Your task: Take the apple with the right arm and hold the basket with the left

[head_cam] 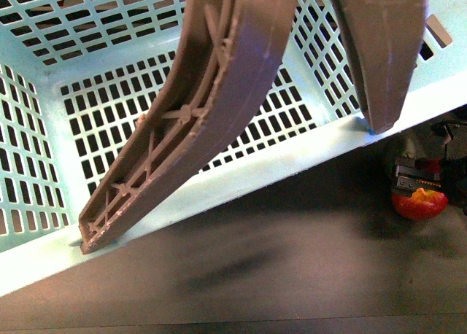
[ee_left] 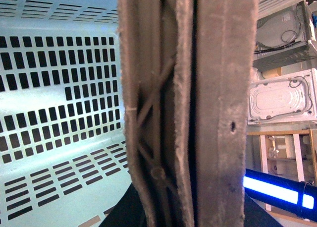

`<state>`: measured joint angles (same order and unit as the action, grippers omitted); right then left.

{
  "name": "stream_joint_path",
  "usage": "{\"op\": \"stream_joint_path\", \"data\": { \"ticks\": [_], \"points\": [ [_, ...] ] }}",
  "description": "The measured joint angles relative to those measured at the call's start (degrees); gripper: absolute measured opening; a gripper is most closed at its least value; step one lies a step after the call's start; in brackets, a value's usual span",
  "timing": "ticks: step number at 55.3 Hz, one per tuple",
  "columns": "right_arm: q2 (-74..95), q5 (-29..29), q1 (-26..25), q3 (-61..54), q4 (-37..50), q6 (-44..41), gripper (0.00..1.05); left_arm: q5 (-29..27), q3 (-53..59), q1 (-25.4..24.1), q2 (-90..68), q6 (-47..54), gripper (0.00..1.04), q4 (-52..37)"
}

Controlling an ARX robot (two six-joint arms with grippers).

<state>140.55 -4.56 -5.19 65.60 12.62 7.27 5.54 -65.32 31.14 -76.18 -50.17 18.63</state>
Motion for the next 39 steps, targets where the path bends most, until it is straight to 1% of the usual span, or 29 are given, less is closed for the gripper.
{"op": "stream_joint_path", "data": {
  "ticks": [3, 10, 12, 23, 30, 39],
  "points": [
    [0.31, -0.07, 0.00, 0.26, -0.02, 0.20, 0.95, 0.00, -0.02, 0.00, 0.00, 0.00, 0.17, 0.00],
    [0.81, 0.00, 0.22, 0.37, 0.20, 0.42, 0.81, -0.02, 0.00, -0.02, 0.00, 0.00, 0.17, 0.00],
    [0.81, 0.00, 0.28, 0.31, 0.37, 0.48, 0.79, -0.02, -0.02, -0.02, 0.00, 0.00, 0.17, 0.00],
    [0.04, 1.11, 0.48, -2.23, 3.28, 0.37, 0.78, 0.02, -0.02, 0.00, 0.00, 0.00, 0.17, -0.02],
    [-1.95, 1.79, 0.26, -6.56, 6.27, -0.20, 0.76, 0.00, 0.00, 0.00, 0.00, 0.00, 0.17, 0.00],
    [-7.50, 1.88, -0.83, -13.55, 11.08, -3.63, 0.75, 0.00, -0.02, -0.02, 0.00, 0.00, 0.17, 0.00]
  ]
}}
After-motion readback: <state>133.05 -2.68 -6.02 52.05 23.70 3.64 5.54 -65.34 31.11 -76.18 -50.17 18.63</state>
